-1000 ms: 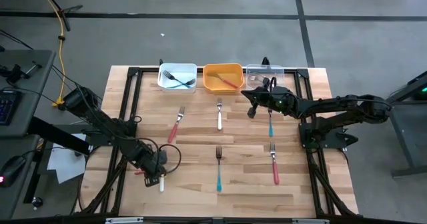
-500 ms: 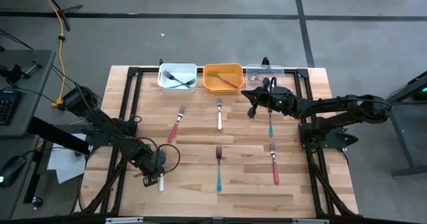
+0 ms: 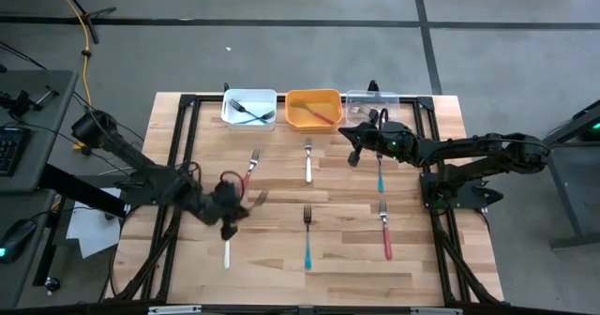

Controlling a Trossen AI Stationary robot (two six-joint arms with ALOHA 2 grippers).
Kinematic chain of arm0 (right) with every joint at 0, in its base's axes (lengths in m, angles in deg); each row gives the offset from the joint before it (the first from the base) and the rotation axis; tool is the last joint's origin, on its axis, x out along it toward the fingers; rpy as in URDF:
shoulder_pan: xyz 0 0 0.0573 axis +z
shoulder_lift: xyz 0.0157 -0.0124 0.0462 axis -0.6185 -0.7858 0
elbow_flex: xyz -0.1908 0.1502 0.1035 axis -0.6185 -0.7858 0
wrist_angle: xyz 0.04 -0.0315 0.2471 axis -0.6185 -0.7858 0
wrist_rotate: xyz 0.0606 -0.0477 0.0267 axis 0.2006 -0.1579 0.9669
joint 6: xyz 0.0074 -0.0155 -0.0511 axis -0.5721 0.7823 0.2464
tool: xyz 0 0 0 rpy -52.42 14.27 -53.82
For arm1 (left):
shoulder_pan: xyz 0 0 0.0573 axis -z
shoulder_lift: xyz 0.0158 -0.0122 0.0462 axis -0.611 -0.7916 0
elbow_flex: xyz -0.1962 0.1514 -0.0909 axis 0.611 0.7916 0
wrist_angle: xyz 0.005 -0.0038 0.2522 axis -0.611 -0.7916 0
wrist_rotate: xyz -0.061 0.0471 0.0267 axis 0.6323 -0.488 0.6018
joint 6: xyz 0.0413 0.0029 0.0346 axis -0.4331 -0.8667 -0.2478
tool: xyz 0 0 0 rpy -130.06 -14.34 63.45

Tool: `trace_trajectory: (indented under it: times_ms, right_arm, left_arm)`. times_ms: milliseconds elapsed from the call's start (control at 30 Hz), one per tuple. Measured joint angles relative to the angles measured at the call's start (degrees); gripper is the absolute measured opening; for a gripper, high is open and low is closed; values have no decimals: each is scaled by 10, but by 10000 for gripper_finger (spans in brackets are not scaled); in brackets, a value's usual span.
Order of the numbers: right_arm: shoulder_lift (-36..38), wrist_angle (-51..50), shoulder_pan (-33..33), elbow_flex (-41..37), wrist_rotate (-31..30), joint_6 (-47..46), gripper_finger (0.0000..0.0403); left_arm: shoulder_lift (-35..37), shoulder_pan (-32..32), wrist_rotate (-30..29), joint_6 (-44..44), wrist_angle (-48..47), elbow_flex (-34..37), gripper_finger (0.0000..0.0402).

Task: Sort silverware by color (type)
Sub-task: Put the bottom left pink fork into the yellow bin

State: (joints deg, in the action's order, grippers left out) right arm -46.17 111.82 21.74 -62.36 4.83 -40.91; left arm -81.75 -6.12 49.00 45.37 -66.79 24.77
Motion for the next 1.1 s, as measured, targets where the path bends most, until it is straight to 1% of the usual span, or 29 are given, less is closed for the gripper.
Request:
trace_trajectory:
  times_ms: [167,300,367,433,567,667,733,800,900,967,1100]
  right_arm:
    - [0,3,0,3,4,-13,0]
    - [0,3,0,13,19,-26,0]
    - [0,2,1,18,28,-32,0]
    - [0,4,1,22,33,-43,0]
    - [-9,3,1,31,48,-69,0]
    - [-26,4,1,39,66,-91,2]
    - [-40,5,4,48,79,-103,12]
    - [-56,13,11,57,82,-107,30]
    - [-79,26,23,77,89,-115,69]
    - [-94,30,30,98,102,-119,95]
    - [-134,31,40,146,118,-161,138]
  left_arm:
    - [24,-101,-1,-190,258,93,27]
    - [14,-189,44,-298,488,167,27]
    - [7,-227,67,-338,580,193,27]
    - [-6,-262,94,-372,655,203,27]
    - [-25,-328,172,-412,730,199,27]
    - [-47,-372,225,-421,767,186,27]
    - [-65,-398,252,-424,793,179,27]
    - [-88,-422,277,-424,826,172,27]
    - [-122,-451,307,-424,879,164,27]
    - [-145,-466,313,-424,901,157,27]
    - [-190,-484,322,-424,916,130,27]
